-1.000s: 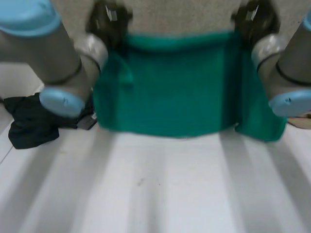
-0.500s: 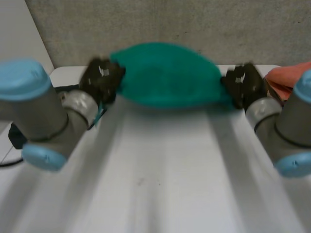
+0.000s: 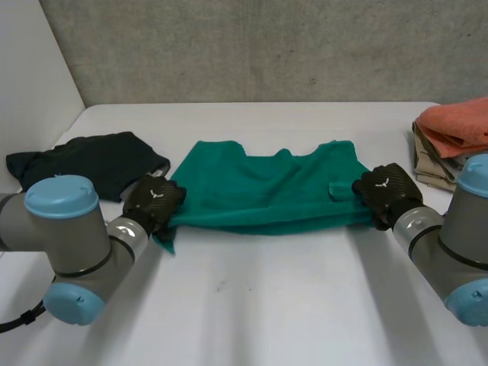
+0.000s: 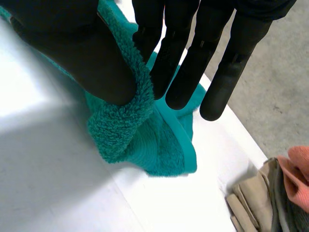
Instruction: Fold the laundry.
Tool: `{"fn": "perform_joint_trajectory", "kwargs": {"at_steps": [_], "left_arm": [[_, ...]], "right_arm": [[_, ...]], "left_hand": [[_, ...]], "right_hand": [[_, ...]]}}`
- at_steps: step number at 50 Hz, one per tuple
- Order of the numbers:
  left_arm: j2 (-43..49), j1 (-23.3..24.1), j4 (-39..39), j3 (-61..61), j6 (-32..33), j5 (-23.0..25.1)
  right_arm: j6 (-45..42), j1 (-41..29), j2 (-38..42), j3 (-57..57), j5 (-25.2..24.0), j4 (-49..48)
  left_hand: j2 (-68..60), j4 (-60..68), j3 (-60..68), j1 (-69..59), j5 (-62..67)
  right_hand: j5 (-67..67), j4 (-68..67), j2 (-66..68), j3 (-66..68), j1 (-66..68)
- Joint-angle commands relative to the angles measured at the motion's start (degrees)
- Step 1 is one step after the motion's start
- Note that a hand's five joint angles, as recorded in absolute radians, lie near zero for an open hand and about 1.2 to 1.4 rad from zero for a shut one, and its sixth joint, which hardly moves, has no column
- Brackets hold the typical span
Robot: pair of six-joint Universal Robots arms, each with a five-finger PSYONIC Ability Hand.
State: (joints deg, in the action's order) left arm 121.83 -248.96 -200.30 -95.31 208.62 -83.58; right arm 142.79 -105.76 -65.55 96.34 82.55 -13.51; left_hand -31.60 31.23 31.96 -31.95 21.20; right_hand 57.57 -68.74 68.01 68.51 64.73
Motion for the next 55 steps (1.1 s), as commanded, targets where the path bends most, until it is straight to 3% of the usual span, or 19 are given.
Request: {"fn": "perform_joint_trajectory", "kwargs": {"at_steps": [1, 5, 8, 10, 14, 15, 16, 17, 18, 20, 30, 41, 46, 55], "left_arm": [[-5.9, -1.09, 0.08, -5.14, 0.03, -0.18], [-9.06, -1.35, 0.0, -7.87, 0.03, -0.18], [-11.08, -1.53, -0.09, -9.27, 0.03, -0.27], [-11.96, -1.79, -0.27, -9.98, 0.03, -0.09], [-12.14, -1.62, -0.27, -9.89, 0.03, -0.62], [-12.14, -1.53, -0.27, -9.89, 0.03, -0.7], [-12.14, -1.44, -0.27, -9.8, 0.03, -0.71], [-12.23, -1.53, -0.27, -9.8, 0.03, -0.71], [-12.23, -1.53, -0.27, -9.89, 0.03, -0.62], [-12.32, -1.71, -0.27, -9.98, 0.03, -0.62], [-14.43, -1.79, 0.35, -10.86, 0.03, -0.53], [-15.83, -1.27, 0.35, -11.74, 0.03, -0.35], [-15.83, -1.18, 0.35, -11.83, 0.03, -0.35], [-15.75, -1.27, 0.35, -11.65, 0.03, -0.27]], "right_arm": [[0.47, 0.73, -0.02, 0.07, 0.34, 0.06], [0.47, 0.64, -0.1, 0.95, 0.07, 1.02], [0.38, 0.29, -0.28, 2.52, -0.37, 2.08], [0.3, 0.29, -0.63, 3.58, -0.46, 2.61], [0.12, 0.2, -3.08, 5.26, -0.54, 6.81], [0.21, 0.29, -3.79, 5.34, -0.63, 8.31], [0.3, 0.81, -5.27, 5.0, -0.81, 11.54], [0.3, 0.99, -5.98, 4.56, -0.98, 13.23], [0.3, 1.0, -6.69, 4.21, -1.24, 14.72], [0.12, 1.08, -8.96, 2.37, -2.12, 18.67], [-5.32, 5.92, -9.69, -14.15, -7.13, 33.45], [-22.72, 5.13, 8.23, -30.24, -21.1, 33.46], [-27.82, 4.43, 18.24, -38.32, -21.2, 33.28], [-30.46, 4.25, 27.23, -45.63, -21.2, 33.11]], "left_hand": [[-0.82, 1.18, 0.46, -0.47, 1.22], [-1.66, 2.02, 1.3, -1.3, 2.05], [-18.08, 18.45, 17.72, -17.73, 18.48], [-44.29, 44.65, 43.93, -43.93, 44.68], [-48.4, 48.77, 48.04, -48.05, 48.8], [-48.4, 48.77, 48.04, -48.05, 48.8], [-48.4, 48.77, 48.04, -48.05, 48.8], [-48.4, 48.77, 48.04, -48.05, 48.8], [-48.4, 48.77, 48.04, -48.05, 48.8], [-48.4, 48.77, 48.04, -48.05, 48.8], [-48.4, 48.77, 48.04, -48.05, 48.8], [-48.4, 48.77, 48.04, -48.05, 48.8], [-48.4, 48.77, 48.04, -48.05, 48.8], [-48.4, 48.77, 48.04, -48.05, 48.8]], "right_hand": [[12.43, -11.26, 11.99, 11.49, 15.27], [12.43, -11.26, 11.99, 11.49, 15.27], [12.43, -11.26, 11.99, 11.49, 15.27], [12.43, -11.26, 11.99, 11.49, 15.27], [12.43, -11.26, 11.99, 11.49, 15.27], [3.67, -2.5, 3.22, 2.72, 6.5], [-23.73, 24.9, -24.18, -24.68, -20.9], [-36.16, 37.33, -36.61, -37.11, -33.33], [-45.28, 46.45, -45.72, -46.22, -42.45], [-50.4, 51.57, -50.85, -51.35, -47.57], [-50.92, 52.09, -51.37, -51.87, -48.09], [-44.2, 45.37, -44.65, -45.15, -41.37], [-41.17, 42.34, -41.62, -42.12, -38.34], [-40.16, 41.33, -40.6, -41.1, -37.32]]}}
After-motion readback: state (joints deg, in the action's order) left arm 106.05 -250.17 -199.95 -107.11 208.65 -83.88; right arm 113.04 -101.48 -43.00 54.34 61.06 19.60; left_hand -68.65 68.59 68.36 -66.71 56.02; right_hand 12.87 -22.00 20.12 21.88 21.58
